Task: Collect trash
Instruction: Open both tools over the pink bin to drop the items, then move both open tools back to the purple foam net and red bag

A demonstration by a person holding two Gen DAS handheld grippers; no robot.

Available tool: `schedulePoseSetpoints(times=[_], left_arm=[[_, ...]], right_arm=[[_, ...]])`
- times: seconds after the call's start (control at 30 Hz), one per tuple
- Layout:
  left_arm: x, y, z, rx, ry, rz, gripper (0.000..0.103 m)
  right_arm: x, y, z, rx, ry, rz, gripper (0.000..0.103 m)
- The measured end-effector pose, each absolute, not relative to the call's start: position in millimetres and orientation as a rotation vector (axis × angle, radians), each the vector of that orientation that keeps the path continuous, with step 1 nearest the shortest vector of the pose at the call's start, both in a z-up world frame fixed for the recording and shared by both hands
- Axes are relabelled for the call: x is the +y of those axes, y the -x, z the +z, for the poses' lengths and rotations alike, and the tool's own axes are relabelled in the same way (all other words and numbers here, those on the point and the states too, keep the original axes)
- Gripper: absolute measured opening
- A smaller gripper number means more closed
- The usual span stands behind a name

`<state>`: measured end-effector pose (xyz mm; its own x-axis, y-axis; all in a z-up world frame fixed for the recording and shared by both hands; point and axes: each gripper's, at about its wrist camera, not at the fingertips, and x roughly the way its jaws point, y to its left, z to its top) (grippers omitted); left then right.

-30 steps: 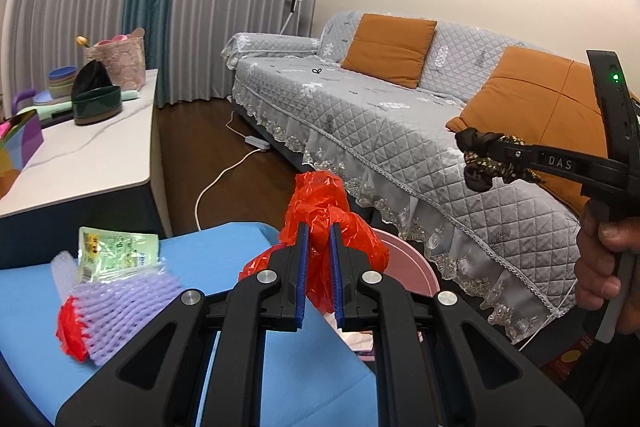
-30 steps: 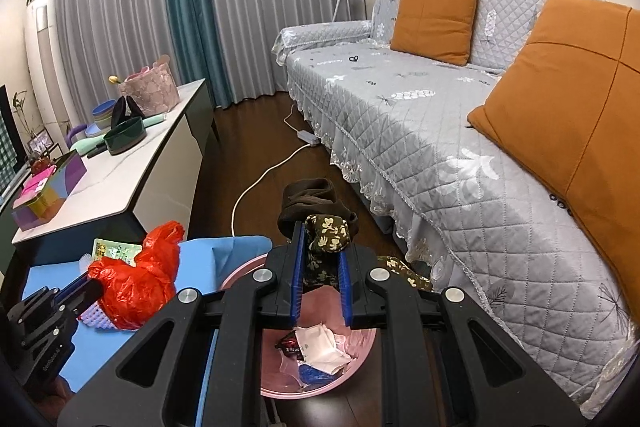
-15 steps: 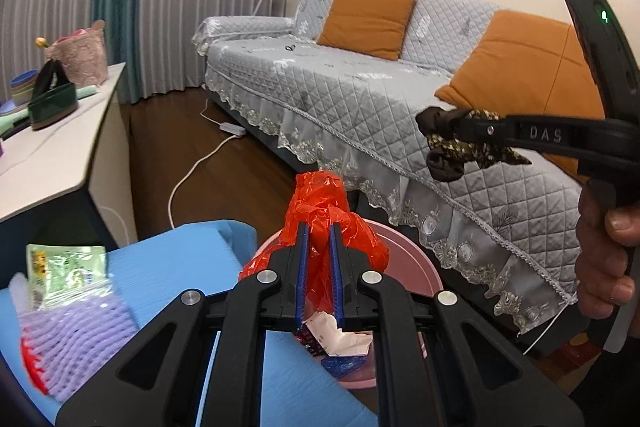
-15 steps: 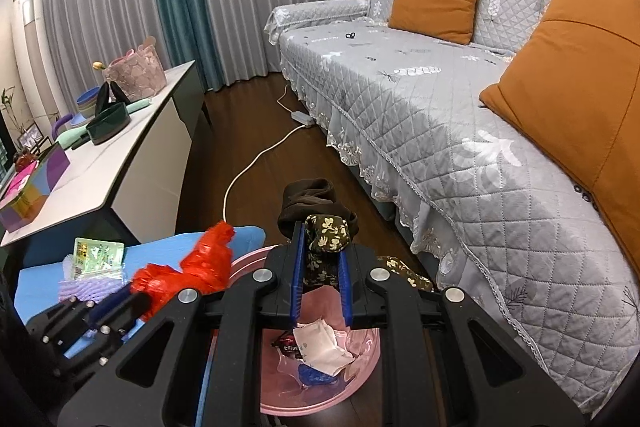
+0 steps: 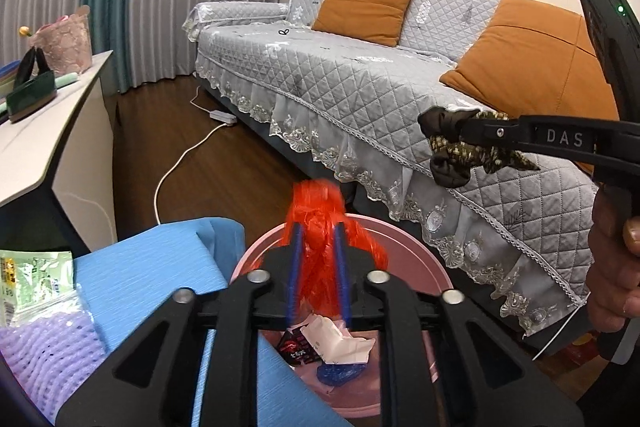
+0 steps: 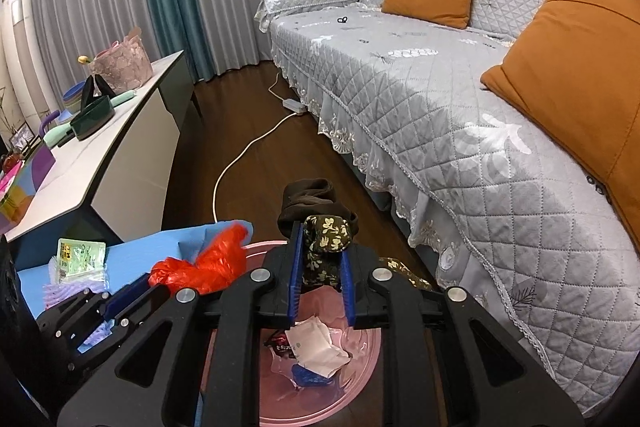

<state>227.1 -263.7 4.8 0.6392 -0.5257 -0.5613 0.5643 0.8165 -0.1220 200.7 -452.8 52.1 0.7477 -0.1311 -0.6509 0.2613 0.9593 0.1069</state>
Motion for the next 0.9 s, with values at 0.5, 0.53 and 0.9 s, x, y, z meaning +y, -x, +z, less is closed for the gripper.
schedulePoseSetpoints(times=[0.5, 0.53, 0.9], left_arm=[[-201, -185, 44, 0.582, -0.034, -0.544, 0.036], [-196, -181, 48, 0.576, -0.034, -0.539, 0.036], [-115, -130, 76, 0.525, -0.010, -0.442, 0.036]], right_arm=[[-430, -186, 80, 0.638, -0.190, -0.206, 0.050], [-425, -184, 84, 0.630, -0.189, -0.196, 0.050], [-356, -139, 136, 0.512, -0.180, -0.047, 0.050]])
